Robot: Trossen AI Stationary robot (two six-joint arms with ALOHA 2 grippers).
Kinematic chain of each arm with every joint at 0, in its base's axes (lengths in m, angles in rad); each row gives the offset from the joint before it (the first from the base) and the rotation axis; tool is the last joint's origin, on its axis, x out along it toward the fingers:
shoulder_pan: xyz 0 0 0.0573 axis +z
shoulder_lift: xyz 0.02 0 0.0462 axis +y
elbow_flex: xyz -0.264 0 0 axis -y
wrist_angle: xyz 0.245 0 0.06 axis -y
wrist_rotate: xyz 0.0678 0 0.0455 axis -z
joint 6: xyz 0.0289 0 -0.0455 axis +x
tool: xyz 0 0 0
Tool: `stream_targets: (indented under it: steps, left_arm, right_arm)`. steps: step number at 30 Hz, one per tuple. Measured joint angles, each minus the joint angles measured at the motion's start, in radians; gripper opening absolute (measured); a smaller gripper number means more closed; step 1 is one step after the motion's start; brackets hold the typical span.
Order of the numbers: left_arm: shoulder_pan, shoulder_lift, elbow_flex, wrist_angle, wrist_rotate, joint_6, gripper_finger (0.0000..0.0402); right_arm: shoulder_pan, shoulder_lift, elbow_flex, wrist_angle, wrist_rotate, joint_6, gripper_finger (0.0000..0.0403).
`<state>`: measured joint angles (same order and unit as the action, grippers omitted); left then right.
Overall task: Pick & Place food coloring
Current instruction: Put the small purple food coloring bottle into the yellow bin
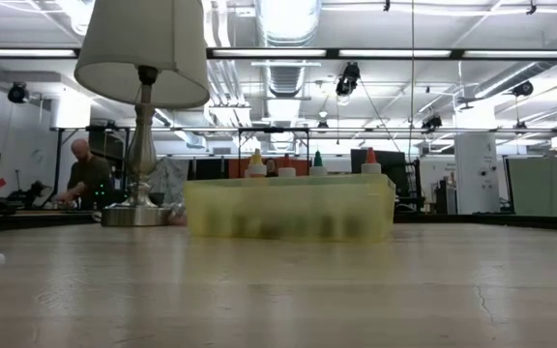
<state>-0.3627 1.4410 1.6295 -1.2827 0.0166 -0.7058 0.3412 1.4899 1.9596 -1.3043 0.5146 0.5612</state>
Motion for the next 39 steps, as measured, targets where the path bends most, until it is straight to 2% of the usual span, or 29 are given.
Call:
stream_targets:
  steps: [8, 13, 17, 24, 32, 39]
  left_arm:
    - [-0.144, 0.033, -0.029, 0.186, -0.022, -0.433, 0.0101]
    - [-0.194, 0.07, -0.029, 0.27, -0.064, -0.552, 0.0101]
    - [-0.23, 0.1, -0.029, 0.274, -0.068, -0.602, 0.0101]
    - [-0.26, 0.122, -0.029, 0.273, -0.068, -0.688, 0.0101]
    - [-0.284, 0.169, -0.031, 0.275, -0.052, -0.716, 0.0101]
    - [-0.289, 0.25, -0.031, 0.283, 0.01, -0.751, 0.0101]
  right_arm:
    - [0.001, 0.0, -0.002, -0.001, 0.0, -0.092, 0.0173]
    - [0.002, -0.005, -0.002, -0.002, -0.075, -0.166, 0.0173]
    - [0.002, -0.016, -0.002, -0.002, -0.132, -0.169, 0.0173]
    - [0.002, -0.053, -0.002, -0.003, -0.158, -0.166, 0.0173]
    - [0.006, -0.112, -0.002, -0.004, -0.286, -0.151, 0.0173]
    - [0.006, -0.17, -0.002, -0.009, -0.316, -0.118, 0.0173]
